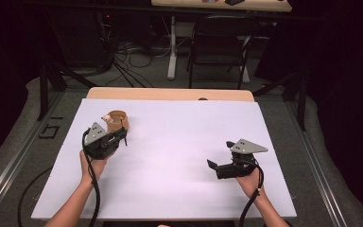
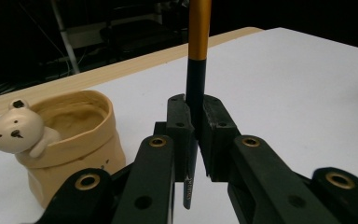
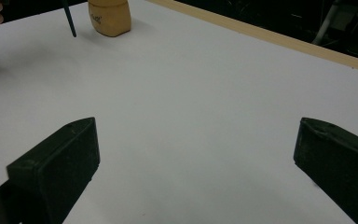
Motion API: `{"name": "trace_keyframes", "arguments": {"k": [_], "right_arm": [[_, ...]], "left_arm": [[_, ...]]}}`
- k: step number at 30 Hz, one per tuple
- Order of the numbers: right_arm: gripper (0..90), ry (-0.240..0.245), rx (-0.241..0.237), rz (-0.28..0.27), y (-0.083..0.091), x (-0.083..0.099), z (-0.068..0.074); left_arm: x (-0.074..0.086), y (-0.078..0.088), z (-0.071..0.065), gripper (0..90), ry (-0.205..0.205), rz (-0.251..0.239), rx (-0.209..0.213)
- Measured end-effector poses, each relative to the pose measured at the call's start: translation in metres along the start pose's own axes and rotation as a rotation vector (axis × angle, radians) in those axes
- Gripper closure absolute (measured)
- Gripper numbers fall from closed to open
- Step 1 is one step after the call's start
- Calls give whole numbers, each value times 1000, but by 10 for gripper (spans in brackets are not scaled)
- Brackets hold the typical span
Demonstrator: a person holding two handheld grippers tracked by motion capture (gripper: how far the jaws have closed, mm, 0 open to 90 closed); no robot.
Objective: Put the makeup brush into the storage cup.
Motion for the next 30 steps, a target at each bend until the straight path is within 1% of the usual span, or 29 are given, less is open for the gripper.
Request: {"name": "trace_keyframes", "arguments": {"k": [4, 8, 9, 10, 12, 17, 20, 23, 26, 30], "right_arm": [[0, 2, 18, 5, 0, 1, -3], [0, 21, 30, 16, -1, 2, -4], [0, 30, 31, 29, 0, 4, -4], [0, 35, 34, 21, -1, 3, -3], [0, 42, 38, 23, -2, 4, -3], [0, 65, 47, 40, -3, 5, -4], [0, 71, 55, 39, -4, 6, -4], [0, 70, 52, 45, -4, 7, -4], [0, 71, 56, 41, -4, 6, -4], [0, 71, 57, 42, -4, 6, -4]], "left_arm": [[-1, 2, 4, 833, 4, -9, -13], [-1, 3, 8, 833, -3, -9, -24], [-1, 3, 9, 833, -4, -8, -29], [-1, 3, 11, 832, -1, -8, -31], [-1, 3, 14, 833, 2, -12, -39], [0, 5, 20, 833, 2, -9, -52], [-1, 6, 24, 833, 8, -10, -63], [0, 8, 28, 833, 12, -9, -68], [0, 9, 31, 833, 6, -9, -81], [0, 10, 34, 833, 3, -5, -87]]}}
Point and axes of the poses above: each handheld gripper's, and its own axes: y roughly backward along the jaws, x roughly out of its underside, z roughly to its left, the point moved 9 cm from there along -y, roughly forward along the jaws, and after that the axes turned 2 degrees about -z, right-handed, at the moved point
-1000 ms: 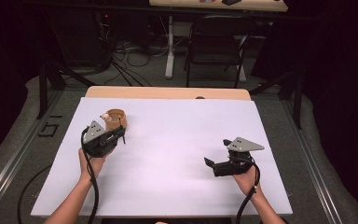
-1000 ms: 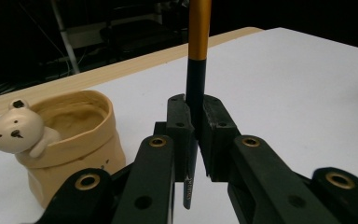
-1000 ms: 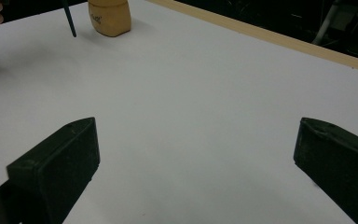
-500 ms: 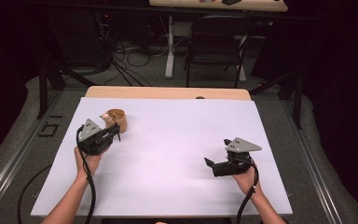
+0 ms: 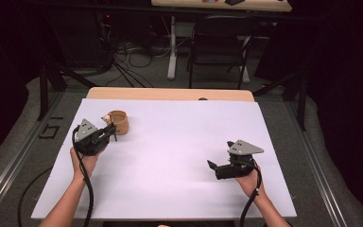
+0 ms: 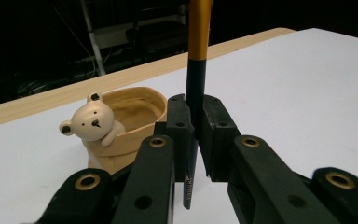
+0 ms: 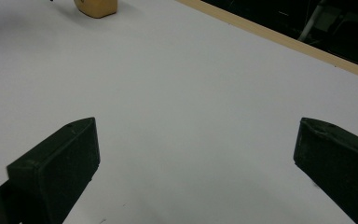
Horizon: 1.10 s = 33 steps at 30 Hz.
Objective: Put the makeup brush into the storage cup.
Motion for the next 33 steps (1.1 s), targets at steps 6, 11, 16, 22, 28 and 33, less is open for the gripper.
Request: {"name": "trace_keyframes", "arguments": {"k": [6, 11, 16, 22, 28, 33], "right_arm": [[0, 1, 3, 3, 0, 0, 0], [0, 3, 6, -2, 0, 0, -1], [0, -7, 6, -17, 1, -1, -2], [0, -7, 9, -17, 1, -1, -4], [0, -7, 22, -23, 2, -1, -6], [0, -7, 24, -17, 1, 0, -6]], "left_arm": [[-1, 1, 6, 833, -10, 5, -13], [-2, 2, 12, 833, -5, 8, -19], [-4, 1, 14, 833, -11, 7, -11], [-7, 1, 13, 833, -17, 14, 0], [-16, 1, 12, 833, -17, 5, 8], [-19, 1, 10, 833, -18, 6, 12]]}}
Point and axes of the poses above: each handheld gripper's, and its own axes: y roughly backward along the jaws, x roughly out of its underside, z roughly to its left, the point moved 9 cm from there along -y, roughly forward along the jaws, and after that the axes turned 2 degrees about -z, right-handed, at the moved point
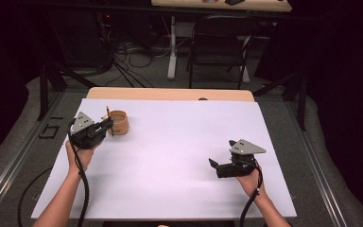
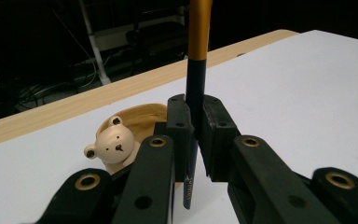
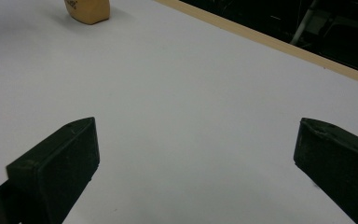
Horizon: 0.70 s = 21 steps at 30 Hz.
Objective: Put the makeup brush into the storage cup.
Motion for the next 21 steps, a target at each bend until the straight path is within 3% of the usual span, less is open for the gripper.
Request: {"name": "trace_keyframes", "arguments": {"k": [21], "right_arm": [[0, 10, 2, 6, -1, 0, 0]], "left_arm": [[-27, -3, 3, 833, -14, -22, -19]]}}
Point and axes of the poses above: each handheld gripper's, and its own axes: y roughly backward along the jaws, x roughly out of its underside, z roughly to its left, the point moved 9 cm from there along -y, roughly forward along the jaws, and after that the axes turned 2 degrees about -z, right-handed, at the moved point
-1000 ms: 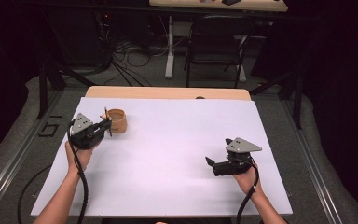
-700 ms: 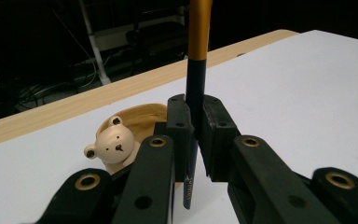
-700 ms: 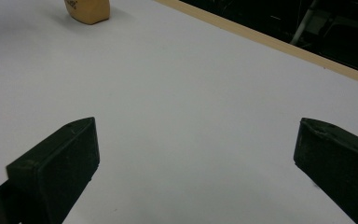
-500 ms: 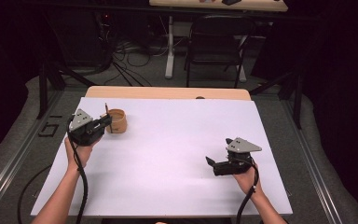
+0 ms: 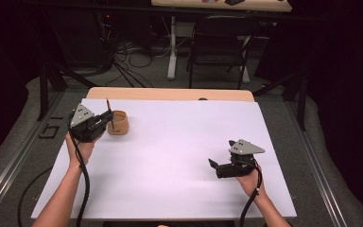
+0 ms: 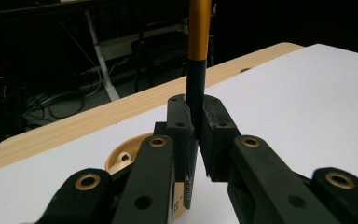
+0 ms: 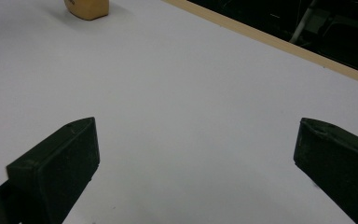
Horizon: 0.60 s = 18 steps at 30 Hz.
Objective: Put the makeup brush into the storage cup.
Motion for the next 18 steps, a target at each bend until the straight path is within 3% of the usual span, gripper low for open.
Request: {"name": "trace_keyframes", "arguments": {"k": [18], "right_arm": [[0, -4, 5, -2, 0, 0, -2]], "left_arm": [[-19, -5, 9, 833, 0, -41, -24]]}}
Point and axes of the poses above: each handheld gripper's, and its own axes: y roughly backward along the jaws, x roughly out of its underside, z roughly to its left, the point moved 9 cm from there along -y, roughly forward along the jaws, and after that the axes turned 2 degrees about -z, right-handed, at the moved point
